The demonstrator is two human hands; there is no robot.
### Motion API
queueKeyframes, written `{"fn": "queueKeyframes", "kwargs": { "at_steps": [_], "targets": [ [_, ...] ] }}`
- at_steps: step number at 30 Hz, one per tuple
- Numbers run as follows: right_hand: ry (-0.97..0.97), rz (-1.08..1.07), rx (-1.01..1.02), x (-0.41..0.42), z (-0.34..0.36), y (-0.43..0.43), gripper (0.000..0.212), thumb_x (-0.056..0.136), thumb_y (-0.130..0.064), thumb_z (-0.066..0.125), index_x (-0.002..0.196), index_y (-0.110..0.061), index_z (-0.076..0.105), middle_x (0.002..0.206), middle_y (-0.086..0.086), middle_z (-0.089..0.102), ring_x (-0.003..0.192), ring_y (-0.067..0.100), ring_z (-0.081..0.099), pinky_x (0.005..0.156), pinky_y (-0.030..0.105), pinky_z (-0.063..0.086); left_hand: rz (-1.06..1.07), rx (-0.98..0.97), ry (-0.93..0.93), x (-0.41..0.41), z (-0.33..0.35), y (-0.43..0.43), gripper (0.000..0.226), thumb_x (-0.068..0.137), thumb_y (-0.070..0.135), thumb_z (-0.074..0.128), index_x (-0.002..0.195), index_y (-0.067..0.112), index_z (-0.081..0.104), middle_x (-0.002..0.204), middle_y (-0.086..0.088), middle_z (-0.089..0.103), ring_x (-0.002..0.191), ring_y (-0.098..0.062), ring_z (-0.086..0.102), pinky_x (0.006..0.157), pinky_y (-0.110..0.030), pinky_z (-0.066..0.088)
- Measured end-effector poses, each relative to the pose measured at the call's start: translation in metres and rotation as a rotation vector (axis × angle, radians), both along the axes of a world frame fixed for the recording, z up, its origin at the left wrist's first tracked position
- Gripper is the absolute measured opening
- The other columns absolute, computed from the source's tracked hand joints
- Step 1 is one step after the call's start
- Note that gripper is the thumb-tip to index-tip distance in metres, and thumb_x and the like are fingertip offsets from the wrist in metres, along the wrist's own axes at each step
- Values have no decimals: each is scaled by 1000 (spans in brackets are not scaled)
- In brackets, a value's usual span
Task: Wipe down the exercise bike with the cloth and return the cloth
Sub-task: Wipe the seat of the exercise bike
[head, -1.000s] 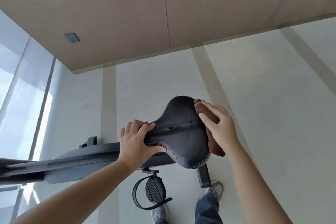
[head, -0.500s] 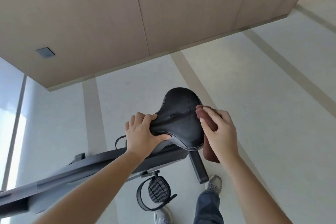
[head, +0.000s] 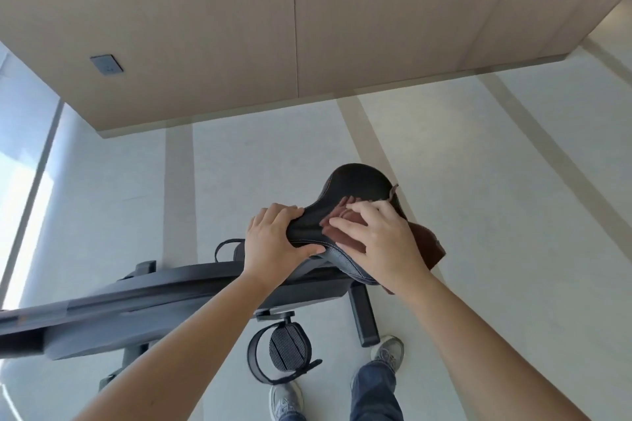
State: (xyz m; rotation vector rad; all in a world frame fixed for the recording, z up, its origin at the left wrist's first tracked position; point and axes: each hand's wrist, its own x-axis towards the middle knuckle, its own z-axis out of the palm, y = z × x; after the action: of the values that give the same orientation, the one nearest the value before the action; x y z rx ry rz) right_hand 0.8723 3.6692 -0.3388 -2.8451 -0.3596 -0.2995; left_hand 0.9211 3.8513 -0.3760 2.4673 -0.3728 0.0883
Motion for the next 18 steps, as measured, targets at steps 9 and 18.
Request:
{"fn": "queueKeyframes", "kwargs": {
  "at_steps": [9, 18],
  "targets": [
    [93, 256, 2, 22, 7, 18, 29, 81, -32, 66, 109, -25, 67, 104, 5, 65, 87, 30, 56, 63, 39, 52, -49, -57, 48, 4, 7, 9, 58, 55, 33, 86, 106, 13, 65, 97, -2, 64, 92, -23, 56, 79, -27, 40],
    [45, 114, 71, 12, 5, -33, 24, 79, -26, 71, 102, -23, 70, 102, 3, 65, 89, 31, 54, 69, 46, 52, -40, -96, 73, 5, 5, 10, 58, 56, 35, 85, 107, 18, 64, 101, 2, 63, 97, -20, 54, 82, -26, 38]
  ]
}}
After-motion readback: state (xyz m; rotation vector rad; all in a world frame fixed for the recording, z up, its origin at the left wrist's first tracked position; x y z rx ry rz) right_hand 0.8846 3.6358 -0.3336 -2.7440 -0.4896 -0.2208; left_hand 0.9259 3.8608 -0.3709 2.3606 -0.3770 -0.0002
